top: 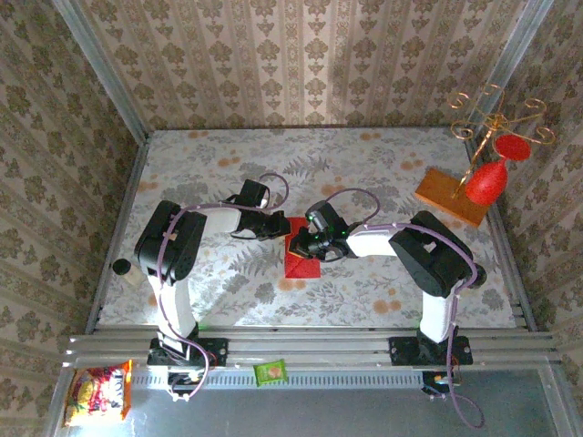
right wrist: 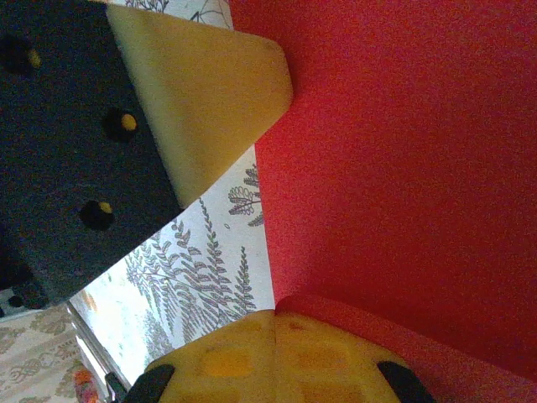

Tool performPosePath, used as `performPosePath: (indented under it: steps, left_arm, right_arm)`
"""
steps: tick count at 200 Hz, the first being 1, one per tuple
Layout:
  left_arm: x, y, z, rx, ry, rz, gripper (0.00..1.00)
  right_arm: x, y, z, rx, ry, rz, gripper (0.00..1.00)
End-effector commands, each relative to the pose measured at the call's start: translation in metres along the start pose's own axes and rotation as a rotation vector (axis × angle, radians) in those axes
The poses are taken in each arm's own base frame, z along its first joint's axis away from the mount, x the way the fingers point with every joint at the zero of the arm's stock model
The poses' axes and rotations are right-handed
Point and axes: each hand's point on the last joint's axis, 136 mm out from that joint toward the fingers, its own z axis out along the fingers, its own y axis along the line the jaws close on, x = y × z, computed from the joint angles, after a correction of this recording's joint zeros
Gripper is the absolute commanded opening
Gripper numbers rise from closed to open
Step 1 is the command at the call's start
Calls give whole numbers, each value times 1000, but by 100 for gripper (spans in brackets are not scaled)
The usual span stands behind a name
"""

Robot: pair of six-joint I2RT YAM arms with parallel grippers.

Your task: Fold a paper plane with a square sheet of paper (pick it up from the middle)

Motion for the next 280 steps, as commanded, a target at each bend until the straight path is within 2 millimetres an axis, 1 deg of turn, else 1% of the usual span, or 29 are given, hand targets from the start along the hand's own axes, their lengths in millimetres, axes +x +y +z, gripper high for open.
performPosePath:
  steps: [1, 105, 184, 224, 280]
  left_arm:
    - [26, 32, 12, -108, 84, -76, 9]
    - [27, 32, 13, -106, 83, -78, 9]
    - [27, 32, 14, -101, 87, -78, 9]
    - [27, 32, 14, -100, 87, -79, 9]
    - [28, 32, 15, -99, 89, -79, 9]
  right_arm:
    - [-1, -10, 5, 31, -10, 1, 1]
    - [0, -22, 4, 88, -9, 11, 1]
    - [1, -16, 8, 68, 18, -16, 1]
    - [1, -7, 7, 31, 21, -33, 2]
    - [3, -14, 11, 44, 30, -21, 2]
